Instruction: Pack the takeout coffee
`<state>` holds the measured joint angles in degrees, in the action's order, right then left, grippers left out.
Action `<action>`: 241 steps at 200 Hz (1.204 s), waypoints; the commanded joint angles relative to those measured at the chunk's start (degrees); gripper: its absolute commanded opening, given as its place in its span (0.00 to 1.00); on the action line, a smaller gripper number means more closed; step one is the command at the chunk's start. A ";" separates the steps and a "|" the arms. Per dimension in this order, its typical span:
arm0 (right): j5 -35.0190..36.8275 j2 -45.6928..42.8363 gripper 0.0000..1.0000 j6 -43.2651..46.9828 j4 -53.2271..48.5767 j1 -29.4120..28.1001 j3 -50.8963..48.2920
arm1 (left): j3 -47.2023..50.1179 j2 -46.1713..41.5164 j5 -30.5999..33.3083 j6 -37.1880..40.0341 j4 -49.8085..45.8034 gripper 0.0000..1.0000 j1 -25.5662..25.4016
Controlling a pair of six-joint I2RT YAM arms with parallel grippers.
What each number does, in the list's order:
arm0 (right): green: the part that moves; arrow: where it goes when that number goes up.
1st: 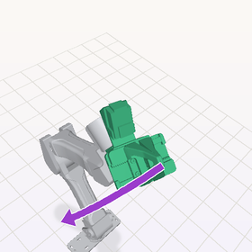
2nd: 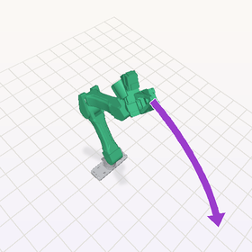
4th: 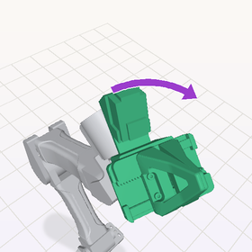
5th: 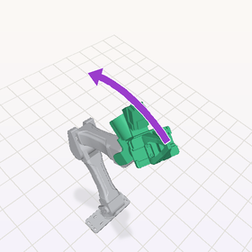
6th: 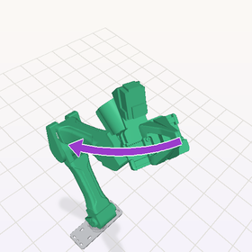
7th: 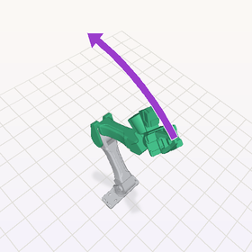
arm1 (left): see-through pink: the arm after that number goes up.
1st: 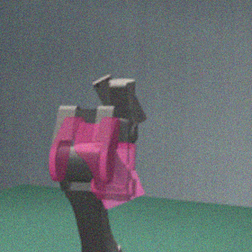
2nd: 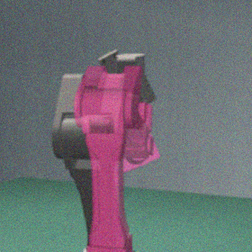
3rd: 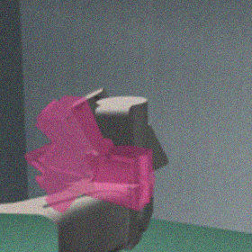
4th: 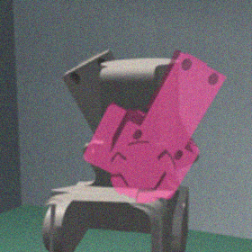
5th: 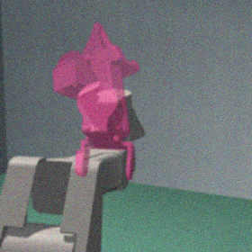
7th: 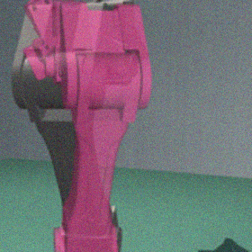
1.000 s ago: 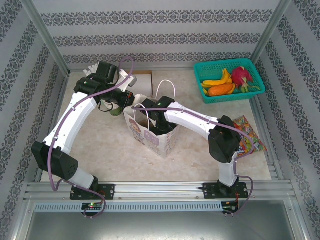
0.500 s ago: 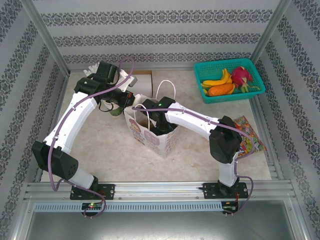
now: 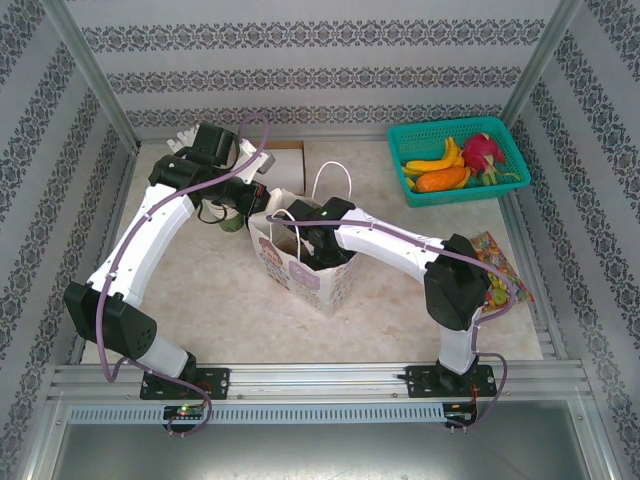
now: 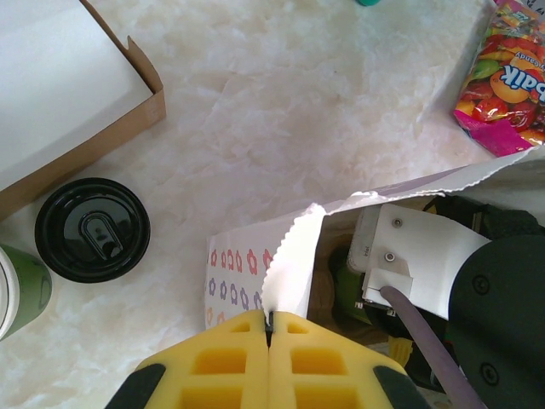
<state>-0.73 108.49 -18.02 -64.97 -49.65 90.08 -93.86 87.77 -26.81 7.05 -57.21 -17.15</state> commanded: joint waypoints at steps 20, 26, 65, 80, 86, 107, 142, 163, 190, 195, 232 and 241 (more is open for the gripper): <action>2.98 9.12 0.54 -0.94 -0.27 0.34 -5.09 | 0.00 0.59 -0.31 -0.56 0.04 0.00 0.30; 3.02 9.34 0.54 -0.96 -0.55 0.30 -5.05 | 0.00 0.50 -0.30 -0.46 0.04 0.00 0.31; 4.15 7.59 0.55 -0.97 -1.63 1.67 -7.05 | -0.01 0.48 -0.31 -0.29 0.06 0.00 0.27; 4.05 7.33 0.55 -0.80 -1.68 2.10 -7.40 | -0.04 0.48 -0.49 -0.31 0.11 0.00 0.34; 3.71 7.55 0.55 -0.57 -1.77 2.02 -6.94 | 0.00 0.49 -0.55 -0.28 0.17 0.00 0.30; 1.31 9.18 0.55 -0.12 -1.35 0.65 -3.72 | 0.00 0.48 -0.58 -0.34 0.09 0.00 0.28; 1.83 11.61 0.56 -0.56 -2.24 -0.10 -0.17 | 0.07 0.35 -0.44 -0.25 0.04 0.00 0.27; 2.24 10.79 0.58 -0.83 -3.28 0.13 0.61 | -0.02 0.51 -0.39 -0.11 0.05 0.00 0.35; 1.38 8.23 0.60 -0.76 -3.46 0.42 -0.12 | 0.02 0.48 -0.33 -0.20 -0.05 0.00 0.31; 1.47 7.83 0.60 -0.78 -3.60 0.49 -0.30 | 0.02 0.41 -0.35 -0.22 -0.09 0.00 0.28; 0.95 6.17 0.62 -0.56 -3.67 0.96 0.06 | -0.25 0.48 -0.41 -0.31 -0.14 0.00 0.36; 0.50 5.91 0.63 -0.41 -3.59 0.96 0.63 | -0.19 0.41 -0.41 -0.33 -0.14 0.00 0.29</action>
<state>-1.43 111.13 -18.02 -68.29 -49.60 93.30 -93.86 87.79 -26.98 7.05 -57.21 -17.15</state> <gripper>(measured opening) 0.819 0.064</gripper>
